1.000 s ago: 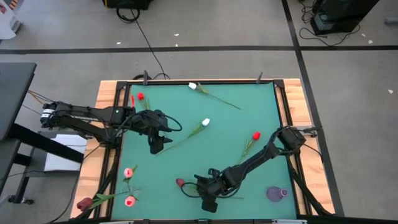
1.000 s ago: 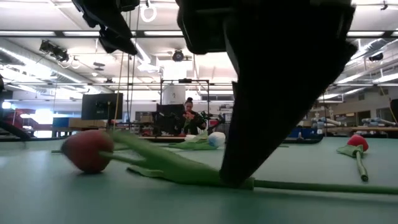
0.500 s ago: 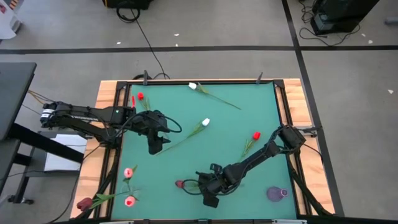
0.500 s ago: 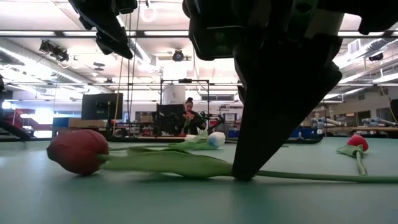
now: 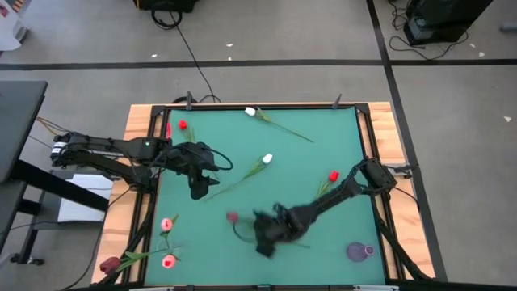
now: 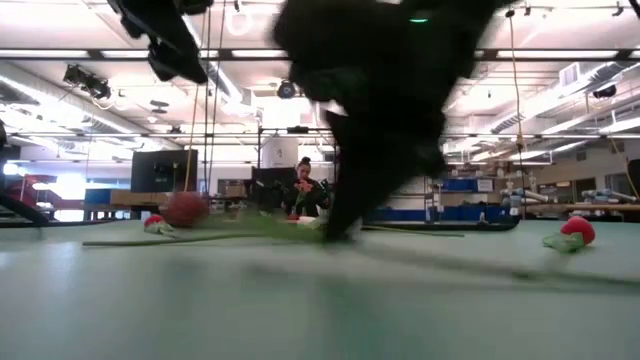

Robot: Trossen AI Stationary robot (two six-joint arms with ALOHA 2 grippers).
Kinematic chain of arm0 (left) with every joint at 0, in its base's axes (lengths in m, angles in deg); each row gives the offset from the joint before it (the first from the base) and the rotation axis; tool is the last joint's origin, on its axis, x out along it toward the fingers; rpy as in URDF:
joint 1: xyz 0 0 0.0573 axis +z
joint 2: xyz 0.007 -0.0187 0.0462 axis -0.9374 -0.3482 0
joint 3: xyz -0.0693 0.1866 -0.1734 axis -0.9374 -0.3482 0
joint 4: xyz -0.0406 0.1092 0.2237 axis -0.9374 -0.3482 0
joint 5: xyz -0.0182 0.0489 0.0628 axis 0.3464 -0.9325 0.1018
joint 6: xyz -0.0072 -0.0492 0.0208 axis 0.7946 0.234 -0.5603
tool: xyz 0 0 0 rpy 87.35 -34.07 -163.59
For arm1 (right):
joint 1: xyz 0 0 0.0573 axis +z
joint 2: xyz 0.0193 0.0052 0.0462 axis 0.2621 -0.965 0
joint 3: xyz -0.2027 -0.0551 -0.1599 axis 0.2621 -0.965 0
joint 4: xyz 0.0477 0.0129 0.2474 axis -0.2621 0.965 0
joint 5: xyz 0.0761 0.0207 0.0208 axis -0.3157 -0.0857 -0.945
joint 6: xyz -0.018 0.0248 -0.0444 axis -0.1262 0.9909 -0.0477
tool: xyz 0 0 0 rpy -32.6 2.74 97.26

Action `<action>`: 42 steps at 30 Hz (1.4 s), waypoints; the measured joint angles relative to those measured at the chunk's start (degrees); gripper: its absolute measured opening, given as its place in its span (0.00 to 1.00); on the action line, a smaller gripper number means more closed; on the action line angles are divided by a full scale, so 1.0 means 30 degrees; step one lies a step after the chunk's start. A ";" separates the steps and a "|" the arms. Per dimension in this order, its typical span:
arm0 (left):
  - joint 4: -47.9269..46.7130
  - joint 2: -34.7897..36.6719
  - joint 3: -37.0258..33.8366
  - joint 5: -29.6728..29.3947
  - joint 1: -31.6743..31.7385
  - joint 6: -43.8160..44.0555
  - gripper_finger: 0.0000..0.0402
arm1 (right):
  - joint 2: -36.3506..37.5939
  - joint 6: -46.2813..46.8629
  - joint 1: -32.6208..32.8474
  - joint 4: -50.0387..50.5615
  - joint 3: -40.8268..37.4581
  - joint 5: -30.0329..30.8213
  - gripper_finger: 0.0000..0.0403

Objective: Sort flowers into vase by color
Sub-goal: Put the dark red flower into the transparent vase

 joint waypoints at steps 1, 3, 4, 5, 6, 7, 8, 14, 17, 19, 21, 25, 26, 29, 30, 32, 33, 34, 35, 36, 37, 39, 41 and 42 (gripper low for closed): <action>-0.0202 0.0284 0.0170 0.0003 0.0076 0.0136 0.59 | 0.0481 0.0364 -0.0285 -0.0022 -0.0002 0.1046 0.02; -0.0161 0.1017 0.0600 -0.0008 0.0385 0.0561 0.59 | 0.1750 0.1340 -0.0799 -0.0078 0.0063 0.3282 0.01; -0.0154 0.1380 0.0831 -0.0159 0.0558 0.0895 0.59 | 0.2330 0.1722 -0.1047 -0.0157 0.0090 0.4251 0.01; -0.0128 0.1763 0.1044 -0.0377 0.0728 0.1101 0.59 | 0.2879 0.1934 -0.1306 -0.0224 0.0090 0.5233 0.01; -0.0083 0.2104 0.1203 -0.0642 0.0886 0.1335 0.59 | 0.3385 0.1986 -0.1573 -0.0263 0.0073 0.6310 0.01; -0.0072 0.2398 0.1354 -0.0904 0.1052 0.1478 0.59 | 0.3911 0.1963 -0.1887 -0.0454 0.0047 0.7353 0.01; 0.0048 0.2696 0.1474 -0.1102 0.1204 0.1587 0.59 | 0.4498 0.1809 -0.2228 -0.0806 0.0042 0.8338 0.01; 0.3270 0.3691 0.1626 -0.1202 0.1978 0.0639 0.59 | 0.7287 -0.4718 -0.4094 -0.6200 0.0110 0.8249 0.01; 0.5521 0.3438 0.1626 -0.0871 0.2074 -0.0367 0.59 | 0.7781 -0.7736 -0.4875 -0.9313 0.0079 0.6131 0.01; 0.7295 0.3187 0.1626 -0.0825 0.2074 -0.0912 0.59 | 0.8129 -0.8943 -0.5348 -1.0647 0.0095 0.4943 0.01; 0.8744 0.2962 0.1626 -0.0795 0.2082 -0.1260 0.59 | 0.8231 -0.9586 -0.5760 -1.1310 0.0150 0.3938 0.01; 1.0383 0.2440 0.1633 -0.0790 0.2089 -0.1621 0.59 | 0.8086 -1.0619 -0.6133 -1.1762 0.0079 0.2510 0.01; 1.0700 0.2239 0.1633 -0.0714 0.2089 -0.1628 0.59 | 0.8089 -1.0885 -0.6158 -1.1904 0.0079 0.2294 0.01; 1.1167 0.1813 0.1633 -0.0361 0.2089 -0.1628 0.59 | 0.8174 -1.1681 -0.6218 -1.2203 0.0111 0.1997 0.01; 1.1530 0.1630 0.1638 -0.0354 0.2089 -0.1633 0.58 | 0.8167 -1.2022 -0.6218 -1.2217 0.0108 0.1945 0.01; 1.1593 0.1447 0.1621 -0.0351 0.2089 -0.1628 0.57 | 0.8131 -1.2731 -0.6225 -1.2230 0.0094 0.1735 0.01; 1.1794 0.1320 0.1604 -0.0348 0.2089 -0.1628 0.56 | 0.8130 -1.3032 -0.6226 -1.2296 0.0093 0.1549 0.01; 1.2238 0.1181 0.1604 -0.0352 0.2089 -0.1629 0.54 | 0.8130 -1.3248 -0.6218 -1.2416 0.0093 0.1456 0.01; 1.2603 0.1119 0.1611 -0.0347 0.2089 -0.1635 0.51 | 0.8135 -1.3492 -0.6213 -1.2479 0.0100 0.1448 0.01; 1.2724 0.1119 0.1611 -0.0354 0.2089 -0.1628 0.48 | 0.8137 -1.3696 -0.6204 -1.2523 0.0100 0.1448 0.01; 1.2876 0.1119 0.1611 -0.0350 0.2104 -0.1635 0.45 | 0.8137 -1.3859 -0.6191 -1.2541 0.0100 0.1429 0.01; 1.3115 0.1127 0.1611 -0.0334 0.2276 -0.1795 0.37 | 0.8130 -1.4172 -0.6158 -1.2654 0.0100 0.1396 0.01; 1.3094 0.1153 0.1611 -0.0254 0.2472 -0.2051 0.26 | 0.8130 -1.4343 -0.6095 -1.2800 0.0100 0.1148 0.02; 1.3072 0.1226 0.1611 -0.0187 0.2529 -0.2065 0.21 | 0.8133 -1.4665 -0.6094 -1.2926 0.0100 0.0855 0.03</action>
